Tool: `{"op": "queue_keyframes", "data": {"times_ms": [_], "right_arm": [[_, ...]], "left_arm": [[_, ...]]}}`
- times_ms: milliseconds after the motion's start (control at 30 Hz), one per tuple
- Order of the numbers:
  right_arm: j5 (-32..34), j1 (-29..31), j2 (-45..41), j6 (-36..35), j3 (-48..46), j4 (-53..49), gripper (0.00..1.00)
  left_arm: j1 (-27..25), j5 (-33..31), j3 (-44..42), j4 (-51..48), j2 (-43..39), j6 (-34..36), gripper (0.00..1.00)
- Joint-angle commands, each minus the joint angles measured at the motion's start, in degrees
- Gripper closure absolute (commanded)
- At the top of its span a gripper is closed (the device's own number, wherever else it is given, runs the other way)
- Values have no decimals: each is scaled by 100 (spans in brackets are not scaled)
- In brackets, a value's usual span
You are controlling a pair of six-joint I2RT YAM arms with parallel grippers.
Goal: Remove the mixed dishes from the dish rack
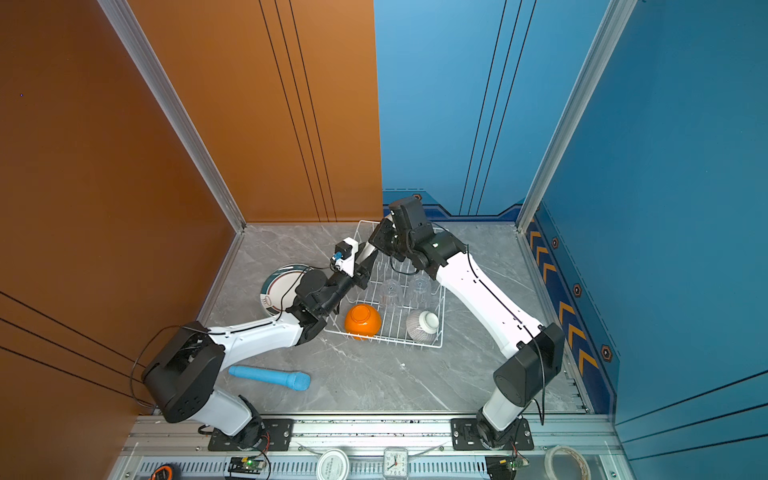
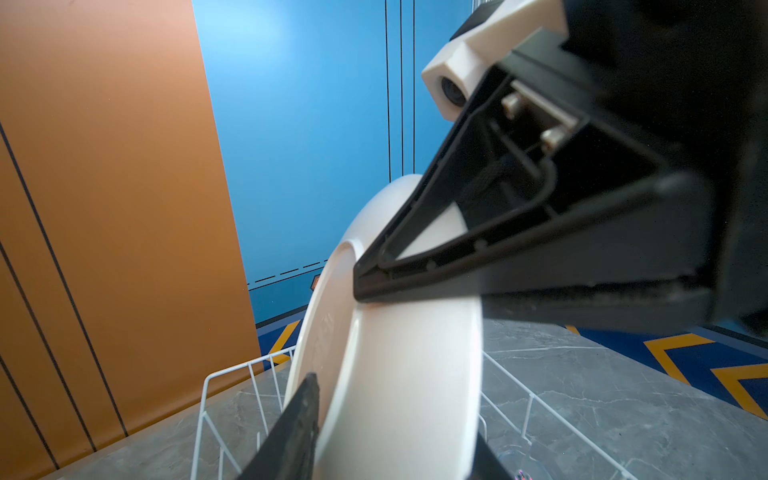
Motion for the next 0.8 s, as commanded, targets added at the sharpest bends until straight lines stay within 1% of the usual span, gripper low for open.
{"op": "queue_keyframes", "data": {"times_ms": [0, 33, 133, 167, 433, 567, 633, 700, 767], "right_arm": [[-419, -15, -51, 112, -17, 616, 100], [-437, -26, -36, 141, -16, 643, 100], [-520, -56, 18, 251, -30, 732, 100], [-555, -68, 43, 286, -36, 763, 100], [-835, -167, 255, 578, -54, 1046, 96], [-968, -190, 336, 662, -57, 1180, 83], [-998, -206, 367, 679, -55, 1200, 77], [-1032, -213, 389, 695, -64, 1201, 69], [-1047, -240, 383, 741, -101, 1240, 68]], "left_arm": [[-44, -319, 46, 159, -11, -205, 77], [-57, -375, 47, 172, -3, -173, 81], [-106, -544, 44, 202, 2, -103, 97], [-120, -617, 44, 211, 0, -73, 100], [-299, -1128, 93, 382, 83, 289, 100], [-423, -1293, 166, 391, 147, 559, 100], [-452, -1328, 188, 387, 177, 599, 100], [-456, -1383, 194, 409, 207, 602, 100], [-461, -1427, 185, 461, 226, 586, 100]]}}
